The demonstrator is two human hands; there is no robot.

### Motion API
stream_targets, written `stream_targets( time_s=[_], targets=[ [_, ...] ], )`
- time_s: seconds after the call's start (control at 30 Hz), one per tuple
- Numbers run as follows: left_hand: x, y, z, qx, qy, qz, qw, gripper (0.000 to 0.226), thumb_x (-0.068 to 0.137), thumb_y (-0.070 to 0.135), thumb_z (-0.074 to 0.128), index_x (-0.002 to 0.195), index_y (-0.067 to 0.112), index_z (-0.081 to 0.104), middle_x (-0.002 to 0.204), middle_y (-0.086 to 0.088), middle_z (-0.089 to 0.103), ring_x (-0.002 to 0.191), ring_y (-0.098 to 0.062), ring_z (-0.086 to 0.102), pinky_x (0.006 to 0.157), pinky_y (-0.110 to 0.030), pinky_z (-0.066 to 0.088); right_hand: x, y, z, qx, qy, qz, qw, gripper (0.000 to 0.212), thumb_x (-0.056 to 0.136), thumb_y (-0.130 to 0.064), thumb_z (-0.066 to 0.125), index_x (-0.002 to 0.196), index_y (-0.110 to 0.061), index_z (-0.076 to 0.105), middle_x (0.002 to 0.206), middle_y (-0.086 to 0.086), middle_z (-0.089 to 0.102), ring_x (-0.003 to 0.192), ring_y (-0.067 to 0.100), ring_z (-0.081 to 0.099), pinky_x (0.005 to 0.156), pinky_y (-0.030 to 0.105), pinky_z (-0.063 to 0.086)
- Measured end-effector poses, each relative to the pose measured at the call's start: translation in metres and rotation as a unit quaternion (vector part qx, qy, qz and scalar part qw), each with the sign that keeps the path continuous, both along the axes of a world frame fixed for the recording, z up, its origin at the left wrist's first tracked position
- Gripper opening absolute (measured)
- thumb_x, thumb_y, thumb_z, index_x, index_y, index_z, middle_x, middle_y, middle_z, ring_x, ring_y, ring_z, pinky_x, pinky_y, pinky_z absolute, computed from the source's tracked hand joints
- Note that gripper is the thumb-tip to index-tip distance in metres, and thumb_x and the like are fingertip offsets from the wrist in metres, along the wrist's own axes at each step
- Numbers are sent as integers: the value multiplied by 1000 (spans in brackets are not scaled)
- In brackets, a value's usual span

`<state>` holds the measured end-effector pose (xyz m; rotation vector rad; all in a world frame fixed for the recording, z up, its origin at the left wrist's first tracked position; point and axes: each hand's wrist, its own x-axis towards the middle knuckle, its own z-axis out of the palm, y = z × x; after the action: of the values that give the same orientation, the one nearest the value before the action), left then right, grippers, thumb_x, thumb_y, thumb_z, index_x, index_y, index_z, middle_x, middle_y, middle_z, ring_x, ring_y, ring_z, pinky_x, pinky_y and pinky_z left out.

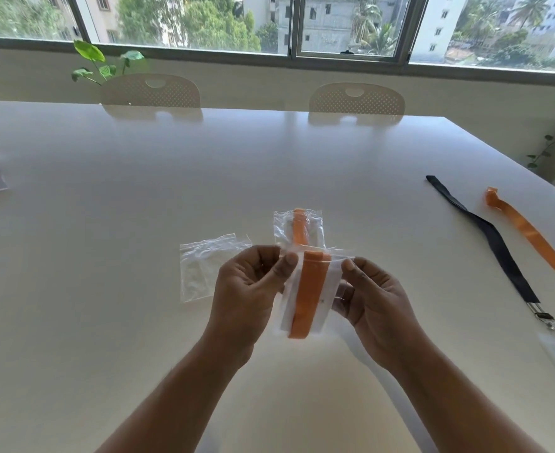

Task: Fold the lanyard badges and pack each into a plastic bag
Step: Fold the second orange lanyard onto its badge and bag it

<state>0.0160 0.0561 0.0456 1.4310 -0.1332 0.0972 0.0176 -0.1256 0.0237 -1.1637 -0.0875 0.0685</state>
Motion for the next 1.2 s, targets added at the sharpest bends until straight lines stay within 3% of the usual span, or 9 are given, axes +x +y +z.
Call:
stream_targets(
  time_s=[0.17, 0.27, 0.37, 0.53, 0.67, 0.83, 1.03, 1.2],
  targets=[
    [-2, -3, -2, -11, 19, -19, 1000, 29, 71, 46, 72, 80, 19, 79, 77, -6, 75, 73, -23, 66, 70, -29, 57, 0, 1, 3, -27, -24, -25, 999, 26, 80, -39, 74, 91, -15, 74, 89, 11, 73, 80, 26, 69, 70, 36, 58],
    [0, -2, -4, -18, 22, -19, 999, 28, 69, 47, 73, 76, 21, 78, 75, -6, 73, 73, -23, 64, 70, -31, 56, 0, 0, 6, -49, -41, -29, 998, 39, 69, -50, 81, 88, -16, 74, 89, 9, 73, 83, 26, 71, 72, 37, 58],
    [0, -2, -4, -18, 19, -25, 999, 21, 73, 41, 72, 75, 21, 78, 73, -3, 71, 70, -19, 63, 68, -28, 55, 1, -1, 6, -48, -50, -29, 997, 36, 67, -47, 84, 81, -16, 73, 82, 6, 72, 78, 23, 69, 71, 39, 58],
    [0, -2, -5, -39, 5, 10, 999, 18, 74, 37, 73, 68, 21, 74, 65, -1, 67, 63, -16, 62, 64, -23, 54, 0, -4, 7, -56, -52, -62, 995, 31, 69, -44, 83, 77, -16, 72, 73, 5, 67, 71, 22, 59, 70, 39, 49],
    [-2, -4, -4, -64, 22, 2, 998, 19, 76, 33, 70, 62, 22, 69, 58, 4, 62, 58, -9, 59, 61, -20, 52, -2, -3, 8, -17, -50, -52, 997, 13, 74, -25, 75, 71, -14, 69, 67, 5, 63, 66, 20, 52, 66, 35, 43],
    [-4, -5, -3, -84, 44, -18, 995, 20, 70, 38, 73, 61, 21, 69, 60, 3, 62, 62, -12, 56, 71, -30, 48, -5, -1, 8, -4, -56, -67, 996, 8, 79, -14, 68, 71, -13, 69, 64, 3, 62, 61, 15, 51, 61, 27, 44],
    [-6, -9, -3, -57, 15, -1, 998, 20, 71, 41, 71, 63, 22, 70, 60, 4, 62, 61, -9, 58, 63, -19, 52, -5, 3, 6, -22, -32, -69, 997, 15, 77, -32, 70, 75, -16, 72, 73, 5, 68, 74, 27, 61, 73, 43, 50],
    [-3, -8, -5, -52, 21, 4, 998, 24, 68, 48, 71, 70, 24, 73, 70, 0, 69, 71, -17, 65, 71, -25, 57, -5, 5, 6, -32, -26, -54, 998, 17, 75, -40, 69, 74, -23, 73, 79, 4, 72, 78, 21, 71, 71, 35, 59]
  ],
)
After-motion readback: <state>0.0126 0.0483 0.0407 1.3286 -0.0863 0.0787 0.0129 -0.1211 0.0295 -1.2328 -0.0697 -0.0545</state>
